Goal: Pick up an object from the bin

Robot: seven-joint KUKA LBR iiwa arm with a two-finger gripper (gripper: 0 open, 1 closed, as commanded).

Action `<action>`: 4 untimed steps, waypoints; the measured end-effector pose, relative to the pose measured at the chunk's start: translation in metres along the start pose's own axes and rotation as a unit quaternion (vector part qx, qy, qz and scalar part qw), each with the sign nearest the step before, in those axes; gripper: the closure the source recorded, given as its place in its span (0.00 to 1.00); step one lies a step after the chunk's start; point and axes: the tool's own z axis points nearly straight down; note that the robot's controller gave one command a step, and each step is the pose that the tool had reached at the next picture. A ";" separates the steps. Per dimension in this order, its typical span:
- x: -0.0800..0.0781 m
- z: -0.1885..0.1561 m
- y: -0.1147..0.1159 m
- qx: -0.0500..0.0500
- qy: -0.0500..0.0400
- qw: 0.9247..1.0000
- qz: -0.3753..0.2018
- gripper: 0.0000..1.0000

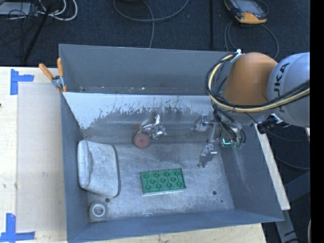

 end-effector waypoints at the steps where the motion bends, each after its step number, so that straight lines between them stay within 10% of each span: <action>1: 0.025 0.071 0.086 0.003 -0.005 0.988 -0.153 0.00; 2: 0.066 0.046 0.113 0.000 -0.002 0.992 -0.126 0.00; 4: 0.069 0.074 0.103 0.000 -0.005 0.999 -0.050 0.00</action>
Offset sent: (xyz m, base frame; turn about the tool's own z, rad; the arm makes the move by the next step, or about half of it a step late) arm -0.0287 0.0875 -0.0756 -0.3067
